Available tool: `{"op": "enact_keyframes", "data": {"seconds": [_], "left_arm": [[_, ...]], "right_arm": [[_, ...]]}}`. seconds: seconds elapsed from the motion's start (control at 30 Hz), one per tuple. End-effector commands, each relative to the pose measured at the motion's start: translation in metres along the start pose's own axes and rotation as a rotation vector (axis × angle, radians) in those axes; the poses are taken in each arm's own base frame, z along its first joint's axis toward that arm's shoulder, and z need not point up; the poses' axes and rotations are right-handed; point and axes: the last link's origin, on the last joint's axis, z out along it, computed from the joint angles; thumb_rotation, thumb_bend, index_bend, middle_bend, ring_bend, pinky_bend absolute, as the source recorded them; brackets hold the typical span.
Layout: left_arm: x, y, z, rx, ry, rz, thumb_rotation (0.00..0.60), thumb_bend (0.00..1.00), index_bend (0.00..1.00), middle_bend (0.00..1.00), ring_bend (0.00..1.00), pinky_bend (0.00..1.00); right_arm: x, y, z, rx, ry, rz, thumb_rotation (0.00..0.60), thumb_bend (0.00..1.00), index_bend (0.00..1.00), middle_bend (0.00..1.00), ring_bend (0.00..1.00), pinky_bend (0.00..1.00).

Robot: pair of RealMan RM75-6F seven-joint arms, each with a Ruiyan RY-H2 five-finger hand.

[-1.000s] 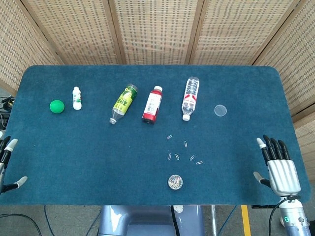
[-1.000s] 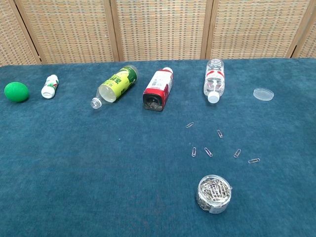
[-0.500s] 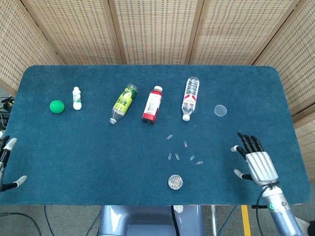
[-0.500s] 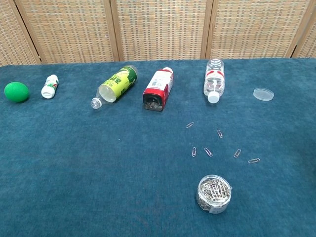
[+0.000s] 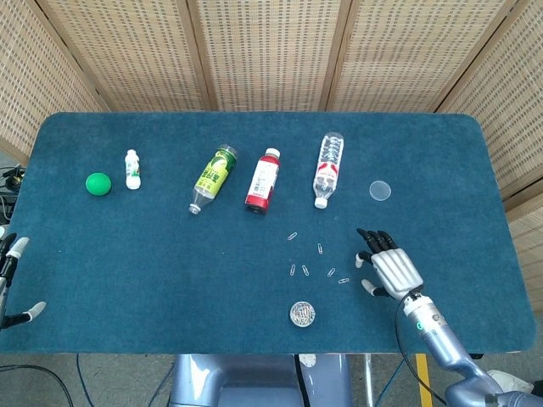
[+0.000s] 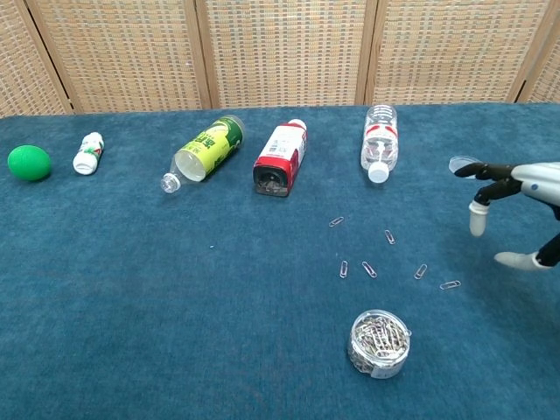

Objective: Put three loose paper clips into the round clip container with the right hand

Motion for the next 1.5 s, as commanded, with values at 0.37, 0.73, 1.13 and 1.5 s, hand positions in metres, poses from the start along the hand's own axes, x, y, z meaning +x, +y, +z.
{"op": "enact_keyframes", "data": {"seconds": [0.37, 0.73, 1.13, 1.5], "left_arm": [[-0.001, 0.001, 0.0, -0.001, -0.004, 0.003, 0.6, 0.0, 0.0, 0.0, 0.0, 0.0], [-0.002, 0.0, 0.001, 0.002, -0.007, 0.002, 0.6, 0.0, 0.0, 0.0, 0.0, 0.0], [-0.002, -0.001, 0.001, 0.002, -0.01, -0.001, 0.6, 0.0, 0.0, 0.0, 0.0, 0.0], [-0.002, 0.0, 0.001, 0.002, -0.011, -0.003, 0.6, 0.0, 0.0, 0.0, 0.0, 0.0]], "right_arm": [[-0.034, -0.014, 0.018, 0.025, -0.068, -0.068, 0.6, 0.32, 0.48, 0.0, 0.0, 0.0], [-0.038, -0.025, 0.031, 0.031, -0.079, -0.078, 0.6, 0.35, 0.49, 0.0, 0.0, 0.0], [-0.046, -0.027, 0.037, 0.019, -0.101, -0.105, 0.6, 0.35, 0.5, 0.0, 0.0, 0.0], [-0.051, -0.026, 0.038, 0.016, -0.121, -0.123, 0.6, 0.36, 0.52, 0.0, 0.0, 0.0]]}}
